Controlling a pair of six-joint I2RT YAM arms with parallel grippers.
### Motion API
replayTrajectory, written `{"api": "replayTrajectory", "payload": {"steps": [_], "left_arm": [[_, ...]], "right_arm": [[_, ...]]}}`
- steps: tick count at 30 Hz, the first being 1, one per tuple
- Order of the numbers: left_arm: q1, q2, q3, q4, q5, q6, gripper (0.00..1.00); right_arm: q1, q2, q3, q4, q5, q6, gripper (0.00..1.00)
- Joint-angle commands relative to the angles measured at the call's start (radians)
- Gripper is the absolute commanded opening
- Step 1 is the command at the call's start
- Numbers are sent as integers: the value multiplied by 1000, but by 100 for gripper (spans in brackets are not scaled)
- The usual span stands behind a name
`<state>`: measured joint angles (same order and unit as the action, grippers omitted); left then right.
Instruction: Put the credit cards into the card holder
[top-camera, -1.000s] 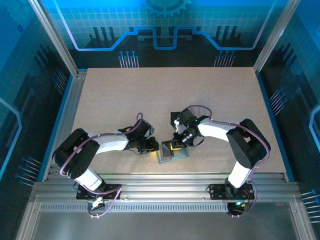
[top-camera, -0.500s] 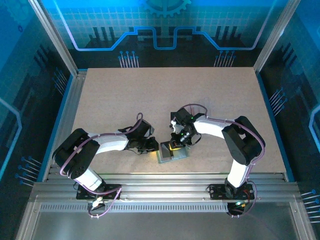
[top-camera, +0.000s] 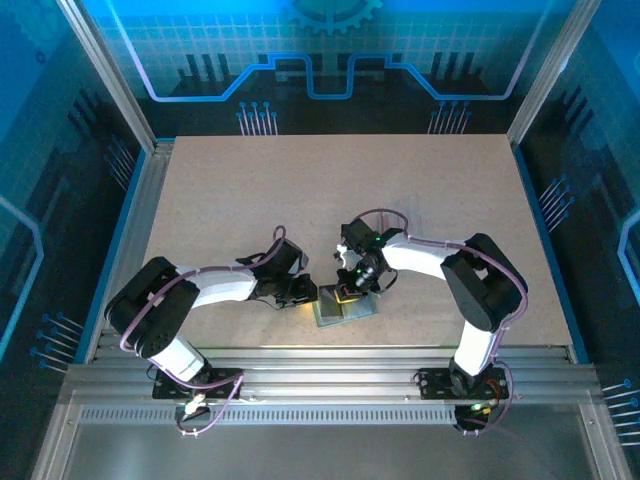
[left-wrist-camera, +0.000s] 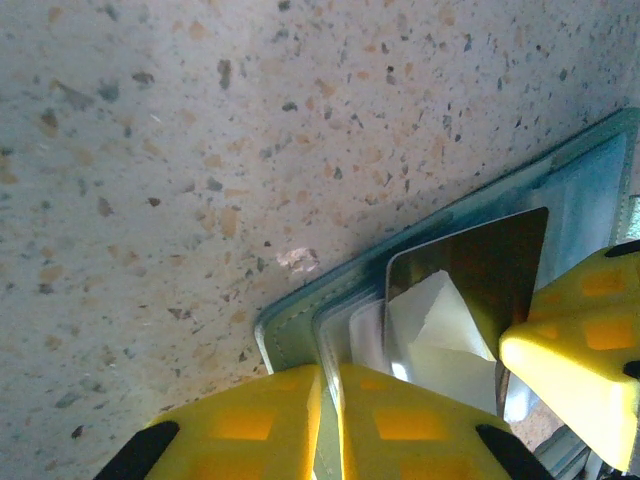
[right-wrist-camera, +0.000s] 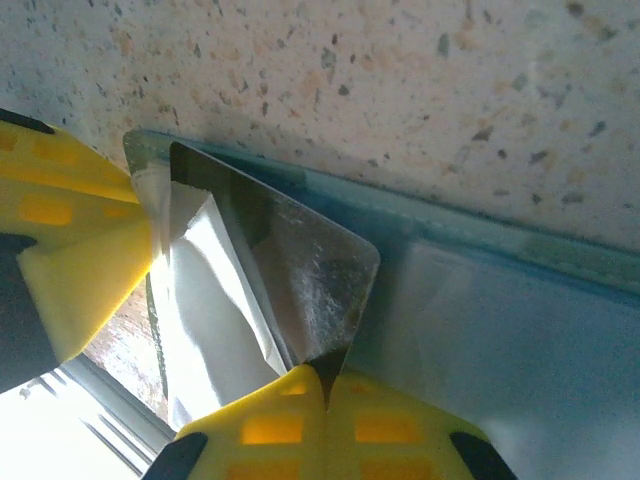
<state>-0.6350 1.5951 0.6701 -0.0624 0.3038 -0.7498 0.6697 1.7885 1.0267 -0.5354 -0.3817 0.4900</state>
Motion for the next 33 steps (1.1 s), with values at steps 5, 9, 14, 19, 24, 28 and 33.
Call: {"api": "replayTrajectory", "payload": {"steps": [5,9,14,19,24,28,33], "left_arm": [[-8,25,-41,-70,-7,19,16],[4,-25,-35,-90,7,22,23],[33,-90,-40,-100,55,22,23],[42,-97,-41,-101,58,24,19],[43,-90,-16,-76,76,17,11],[43,-60,11,-90,60,24,8],[42,-32,20,-82,57,23,7]], "right_arm": [[33,15,15,-24,12,-4,0],[13,-4,-5,-32,24,-5,0],[-2,-6,-7,-44,32,-12,0],[-6,-10,4,-60,35,-23,0],[-7,-11,26,-90,44,-37,0],[-10,-1,37,-107,44,-48,0],[-14,-3,48,-129,50,-62,0]]}}
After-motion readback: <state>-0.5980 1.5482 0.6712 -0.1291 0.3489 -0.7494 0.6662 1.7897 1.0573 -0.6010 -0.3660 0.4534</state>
